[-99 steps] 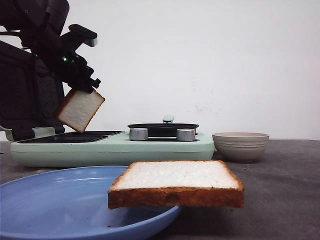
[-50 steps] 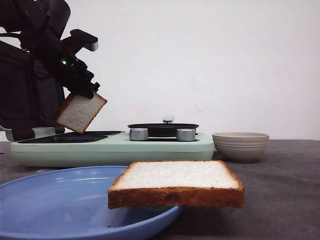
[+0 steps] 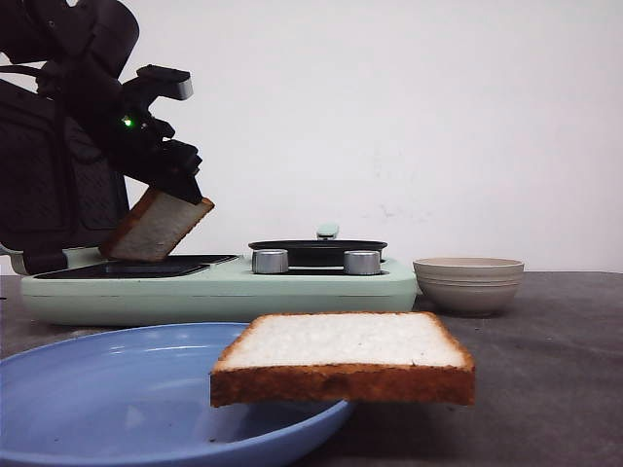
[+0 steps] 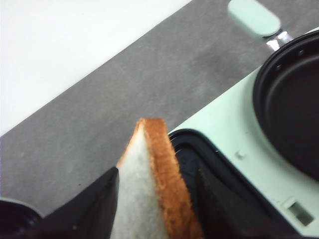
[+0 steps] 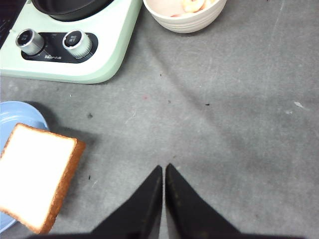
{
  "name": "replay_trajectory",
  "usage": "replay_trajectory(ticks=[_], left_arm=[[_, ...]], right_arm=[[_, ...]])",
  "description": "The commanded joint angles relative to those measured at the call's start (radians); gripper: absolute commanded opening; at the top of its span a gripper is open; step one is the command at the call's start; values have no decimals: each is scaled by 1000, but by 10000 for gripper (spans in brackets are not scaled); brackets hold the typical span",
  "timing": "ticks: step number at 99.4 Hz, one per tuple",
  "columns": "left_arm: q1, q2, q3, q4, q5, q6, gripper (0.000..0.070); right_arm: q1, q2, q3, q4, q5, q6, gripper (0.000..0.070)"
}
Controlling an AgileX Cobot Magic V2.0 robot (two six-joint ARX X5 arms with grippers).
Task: Make breakfast with bread and shrimp
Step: 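Lower the bread onto the farther press plate and open the left gripper, then move the right gripper down to the other bread slice on the plate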
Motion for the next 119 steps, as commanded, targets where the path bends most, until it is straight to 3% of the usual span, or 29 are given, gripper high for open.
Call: replay_trajectory(ticks=[1, 11, 38, 78, 119], left_arm=[[-12, 25, 25, 8, 24, -18, 255], [-18, 25, 25, 9, 44, -20, 322], [-30, 25, 25, 11, 45, -34, 322], [-27, -103, 26, -24, 40, -232, 318], [-25, -446, 26, -247, 50, -377, 313]], right_arm=[[0, 3, 16, 6, 0, -11, 3], [0, 3, 16, 6, 0, -11, 3], [0, 3, 16, 6, 0, -11, 3], [0, 3, 16, 10, 0, -11, 3], [0, 3, 16, 15, -6, -10, 3]])
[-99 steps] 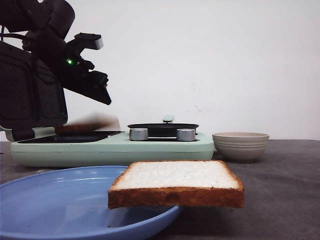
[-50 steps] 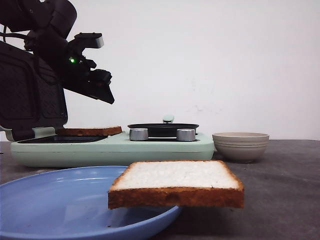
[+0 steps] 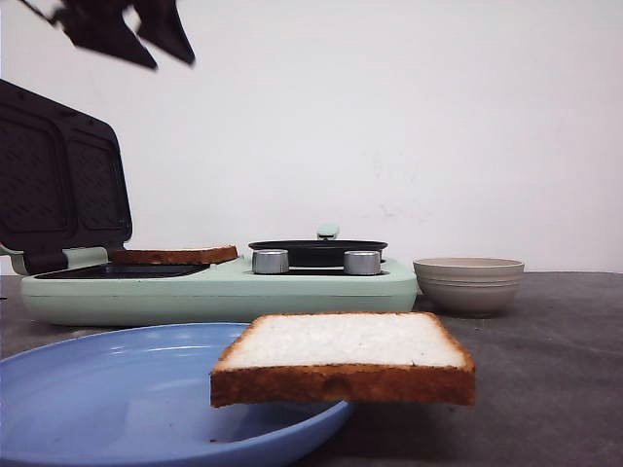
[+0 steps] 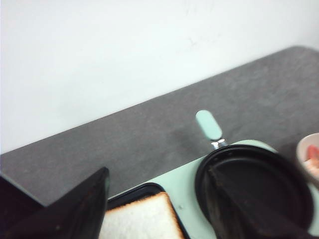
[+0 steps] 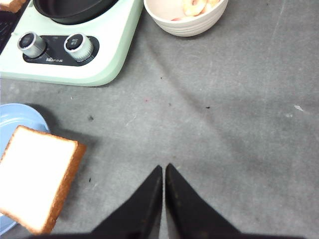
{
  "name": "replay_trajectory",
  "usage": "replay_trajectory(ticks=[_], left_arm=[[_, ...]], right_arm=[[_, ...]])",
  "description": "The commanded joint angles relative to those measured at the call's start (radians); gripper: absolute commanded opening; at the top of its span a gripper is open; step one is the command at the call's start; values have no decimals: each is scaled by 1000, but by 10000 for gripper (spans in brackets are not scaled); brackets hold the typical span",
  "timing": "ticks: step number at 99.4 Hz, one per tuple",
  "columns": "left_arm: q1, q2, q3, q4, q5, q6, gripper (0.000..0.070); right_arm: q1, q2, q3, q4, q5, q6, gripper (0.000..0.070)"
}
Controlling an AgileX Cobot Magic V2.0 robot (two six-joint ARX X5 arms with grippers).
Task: Make breakfast with bread and shrimp
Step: 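Move the right gripper down to the other bread slice on the plate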
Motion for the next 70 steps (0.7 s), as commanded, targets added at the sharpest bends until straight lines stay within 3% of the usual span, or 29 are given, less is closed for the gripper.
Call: replay_trajectory(ticks=[1, 19, 36, 56, 70], left_arm=[[-2, -46, 21, -30, 10, -38, 313], [3, -168, 20, -174, 11, -94, 312], [4, -248, 10, -287, 11, -96, 312], [4, -352, -84, -291, 11, -128, 312], [4, -462, -204, -268, 12, -141, 312]], right_arm=[[0, 3, 16, 7, -7, -10, 3], [0, 4, 16, 5, -43, -6, 4], [0, 4, 13, -7, -101, 11, 4], [22, 4, -29, 15, -167, 56, 4], [40, 4, -121, 81, -246, 143, 6]])
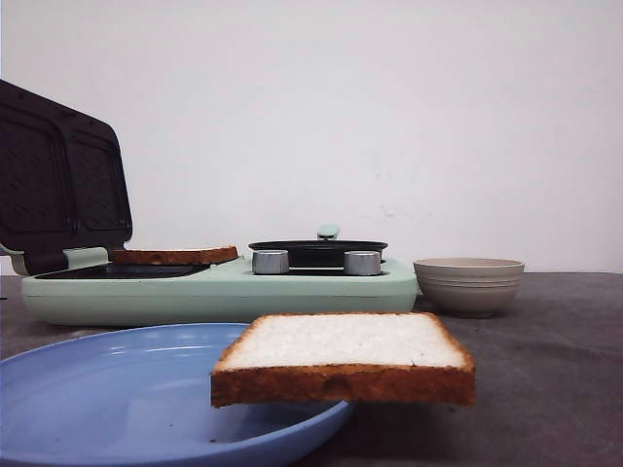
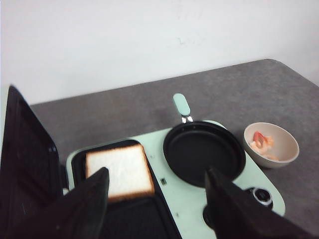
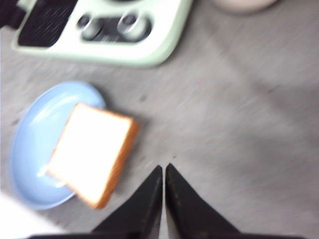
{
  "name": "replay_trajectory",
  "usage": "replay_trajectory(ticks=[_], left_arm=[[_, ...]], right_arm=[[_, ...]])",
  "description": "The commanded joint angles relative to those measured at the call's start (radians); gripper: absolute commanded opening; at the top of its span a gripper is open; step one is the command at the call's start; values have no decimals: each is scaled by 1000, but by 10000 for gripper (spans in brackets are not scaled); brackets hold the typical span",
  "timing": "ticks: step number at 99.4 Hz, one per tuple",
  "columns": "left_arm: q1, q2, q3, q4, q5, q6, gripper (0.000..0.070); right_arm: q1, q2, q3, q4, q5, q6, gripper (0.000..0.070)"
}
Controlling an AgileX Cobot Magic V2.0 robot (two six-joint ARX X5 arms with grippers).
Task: Make breakfast with bread and shrimp
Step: 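Move the right gripper down to the other bread slice on the plate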
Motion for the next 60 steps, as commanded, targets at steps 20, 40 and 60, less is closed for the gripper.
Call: replay_trajectory(ticks=[20, 40, 60], left_arm=[[-1, -199, -216, 90, 6, -51, 313], [-3, -286, -327, 98, 29, -106, 314], [-3, -299, -348, 100, 30, -123, 314]], right_arm=[[36, 5, -217, 226, -159, 256, 78], [89, 10, -372, 464, -208, 474, 86], [169, 45, -417, 581, -201, 575, 246]])
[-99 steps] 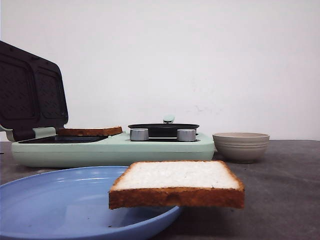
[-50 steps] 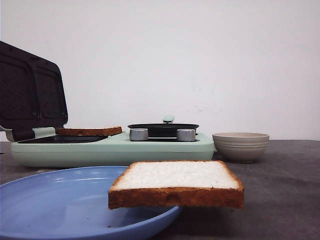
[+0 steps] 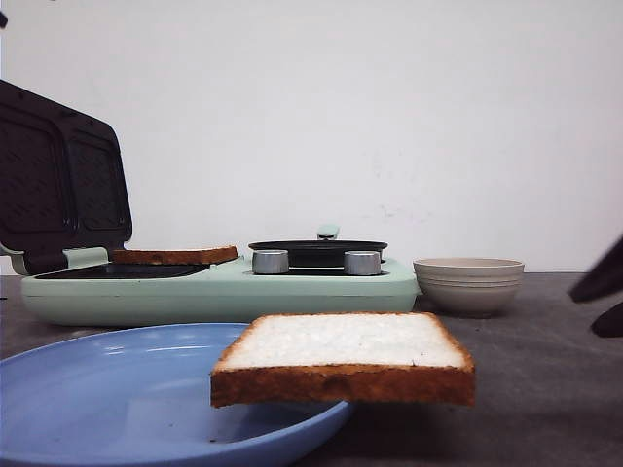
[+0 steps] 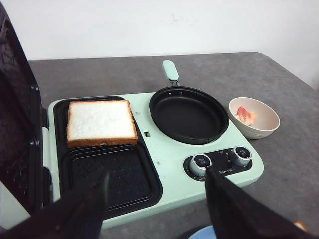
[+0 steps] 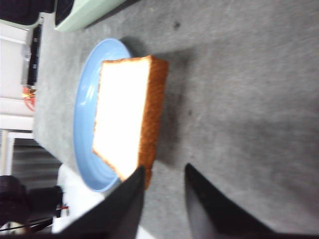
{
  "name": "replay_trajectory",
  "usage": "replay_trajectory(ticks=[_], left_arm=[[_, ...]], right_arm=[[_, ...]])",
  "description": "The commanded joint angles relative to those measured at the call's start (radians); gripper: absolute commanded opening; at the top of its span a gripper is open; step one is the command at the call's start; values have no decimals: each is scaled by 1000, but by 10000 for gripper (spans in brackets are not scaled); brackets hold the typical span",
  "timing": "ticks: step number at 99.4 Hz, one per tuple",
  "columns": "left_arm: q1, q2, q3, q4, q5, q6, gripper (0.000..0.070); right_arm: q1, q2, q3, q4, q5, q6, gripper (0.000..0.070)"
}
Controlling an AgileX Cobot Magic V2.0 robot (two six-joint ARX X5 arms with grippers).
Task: Make breakfast with bread and shrimp
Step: 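Move the right gripper down to the other bread slice on the plate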
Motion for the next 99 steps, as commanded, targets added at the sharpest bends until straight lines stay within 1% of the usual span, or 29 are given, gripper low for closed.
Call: replay_trajectory(ticks=[1, 15, 22, 29, 53, 77, 99], left_arm=[[-3, 3, 10, 18, 5, -16, 314], [-3, 5, 10, 22, 5, -16, 323], [-3, 4, 10, 21, 5, -16, 325], [-3, 5, 10, 21, 5, -16, 325], [-3, 5, 10, 21, 5, -12, 325], [-3, 5, 10, 18, 5, -11, 325], [-3, 4, 10, 19, 5, -4, 325]], right_arm=[[26, 20, -5, 31, 5, 68, 249], [78, 84, -5, 93, 13, 87, 258], [100, 123, -5, 125, 39, 89, 282], [122, 165, -5, 166, 60, 97, 283], [182, 330, -5, 343, 61, 144, 283], [227, 473, -5, 494, 56, 190, 283], [277, 558, -5, 602, 66, 230, 283]])
